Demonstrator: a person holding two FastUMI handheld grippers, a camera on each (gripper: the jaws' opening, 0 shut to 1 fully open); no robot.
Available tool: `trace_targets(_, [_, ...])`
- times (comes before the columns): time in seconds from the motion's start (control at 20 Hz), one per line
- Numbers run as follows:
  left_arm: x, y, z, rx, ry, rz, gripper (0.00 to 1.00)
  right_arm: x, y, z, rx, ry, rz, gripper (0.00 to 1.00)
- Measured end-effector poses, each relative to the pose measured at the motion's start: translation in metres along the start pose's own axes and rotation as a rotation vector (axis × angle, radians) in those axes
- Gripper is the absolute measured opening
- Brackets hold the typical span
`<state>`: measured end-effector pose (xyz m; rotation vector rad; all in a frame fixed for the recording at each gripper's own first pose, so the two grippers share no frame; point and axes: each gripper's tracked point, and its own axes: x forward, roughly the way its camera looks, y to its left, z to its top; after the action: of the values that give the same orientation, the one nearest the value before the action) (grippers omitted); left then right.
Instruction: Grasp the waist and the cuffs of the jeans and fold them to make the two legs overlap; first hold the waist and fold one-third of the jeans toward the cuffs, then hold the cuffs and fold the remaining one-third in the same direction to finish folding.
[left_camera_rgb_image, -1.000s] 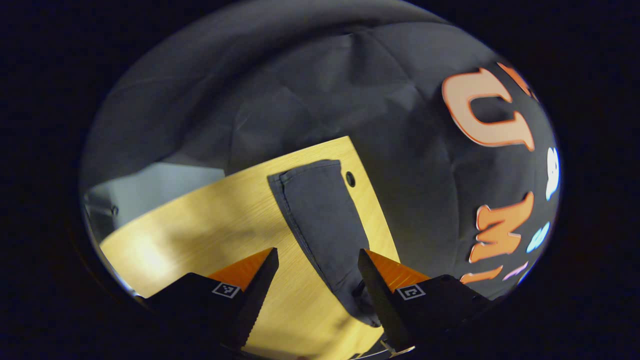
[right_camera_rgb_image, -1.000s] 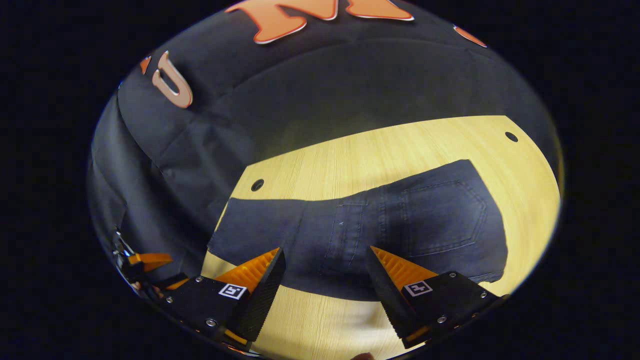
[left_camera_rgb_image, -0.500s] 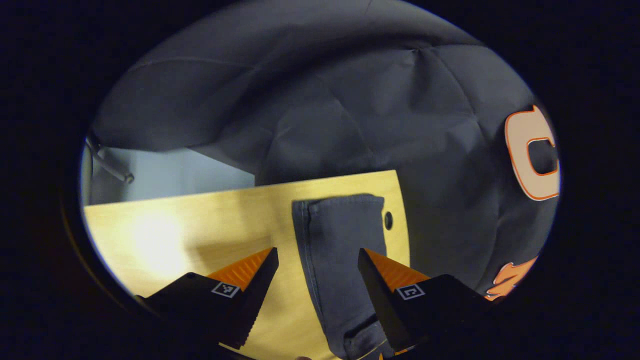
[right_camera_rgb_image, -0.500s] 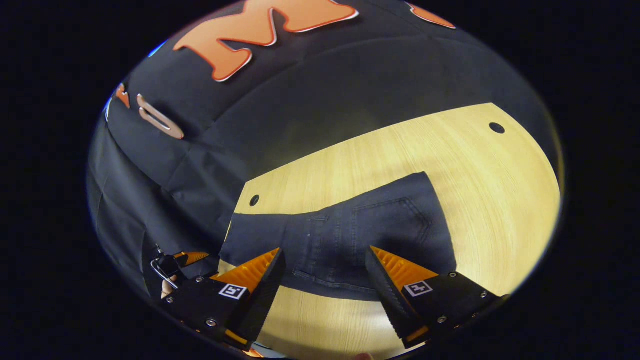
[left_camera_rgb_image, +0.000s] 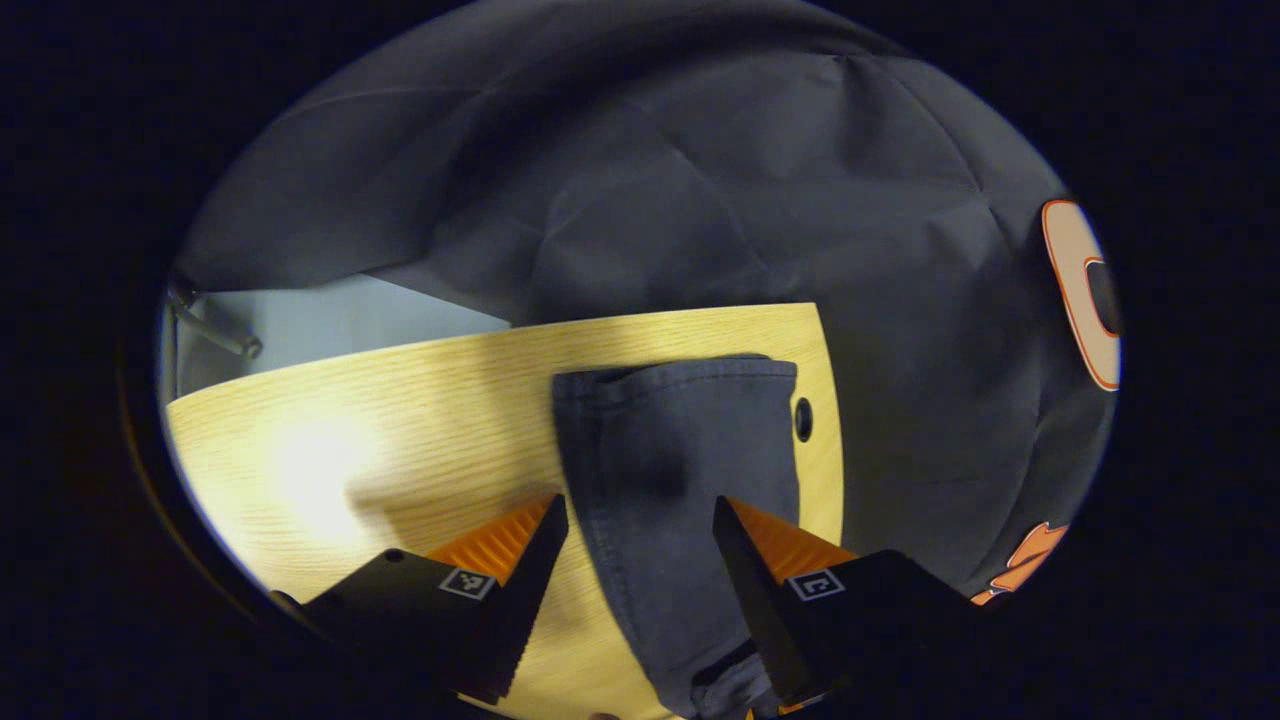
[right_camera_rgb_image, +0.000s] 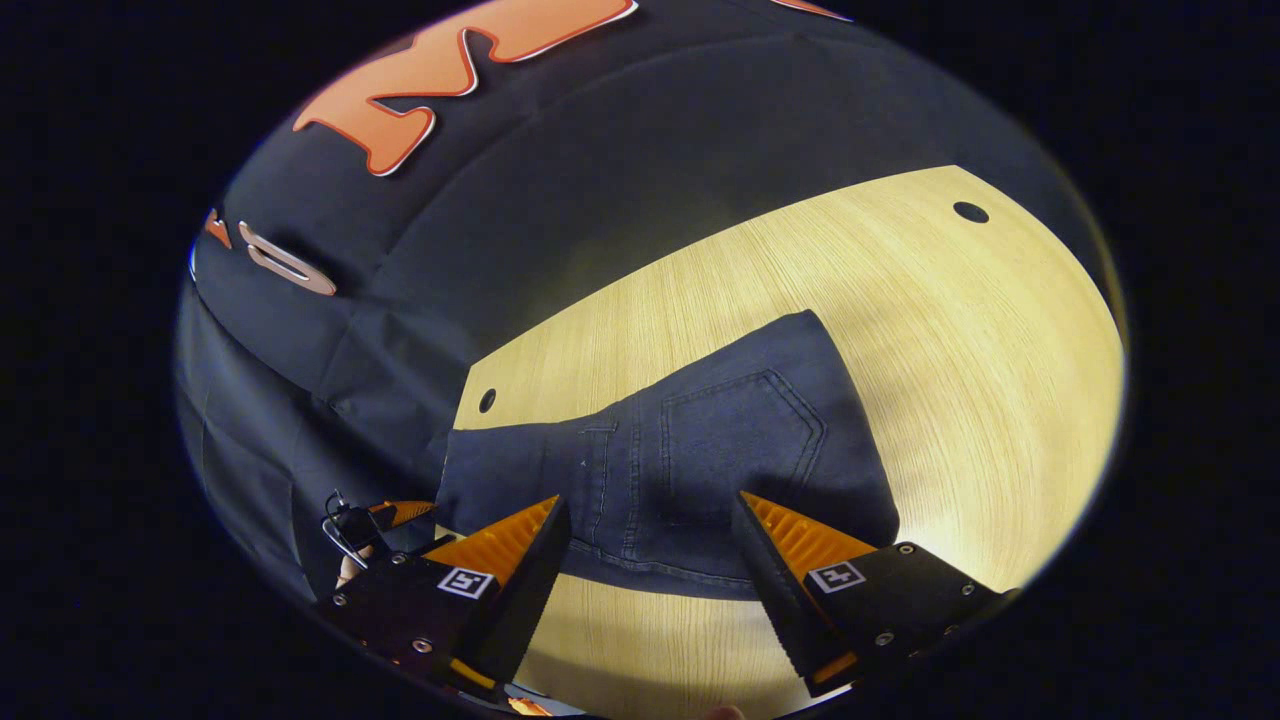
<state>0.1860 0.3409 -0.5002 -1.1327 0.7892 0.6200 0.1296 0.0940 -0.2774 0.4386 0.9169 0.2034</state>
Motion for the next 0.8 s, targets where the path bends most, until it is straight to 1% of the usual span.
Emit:
trace_targets(0.1, [0.013,-0.008,0.007,0.014,0.004,-0.026,0.83,0.0,-0.001,0.0,0.015,0.0,-0.002,0.99])
trace_targets(0.15, [0.02,-0.016,0.007,0.024,0.012,-0.049,0.83,0.0,-0.001,0.001,0.026,-0.001,-0.001,0.99])
trace_targets(0.25, [0.039,-0.04,0.003,0.029,0.042,-0.157,0.83,-0.003,-0.002,0.001,0.051,0.002,-0.003,0.99])
trace_targets(0.3, [0.047,-0.049,0.0,0.001,0.063,-0.206,0.82,-0.004,-0.004,0.003,0.059,0.001,-0.009,0.99])
trace_targets(0.35, [0.055,-0.054,-0.001,-0.064,0.082,-0.25,0.82,-0.005,-0.006,0.003,0.062,-0.001,-0.018,0.98])
trace_targets(0.4, [0.068,-0.062,-0.003,-0.108,0.077,-0.288,0.8,-0.006,-0.007,0.005,0.063,-0.003,-0.029,0.98])
trace_targets(0.45, [0.077,-0.056,-0.012,-0.086,0.101,-0.243,0.61,-0.007,-0.008,0.007,0.065,-0.002,-0.038,0.98])
trace_targets(0.5, [0.083,-0.054,-0.012,-0.041,0.079,-0.198,0.42,-0.009,-0.008,0.008,0.071,-0.003,-0.042,0.99])
trace_targets(0.55, [0.072,-0.054,-0.019,0.032,0.038,-0.147,0.22,-0.011,-0.008,0.012,0.078,-0.01,-0.041,0.98])
trace_targets(0.6, [0.074,-0.061,-0.013,0.146,0.008,-0.132,0.03,-0.014,-0.009,0.015,0.082,-0.018,-0.039,0.98])
trace_targets(0.65, [0.074,-0.08,-0.015,0.242,-0.009,-0.148,0.03,-0.016,-0.01,0.018,0.084,-0.032,-0.039,0.99])
trace_targets(0.75, [0.053,-0.117,-0.015,0.33,-0.026,-0.227,0.03,-0.022,-0.011,0.027,0.086,-0.069,-0.039,0.99])
trace_targets(0.8, [0.039,-0.133,-0.014,0.378,-0.046,-0.248,0.03,-0.025,-0.011,0.031,0.091,-0.087,-0.037,0.99])
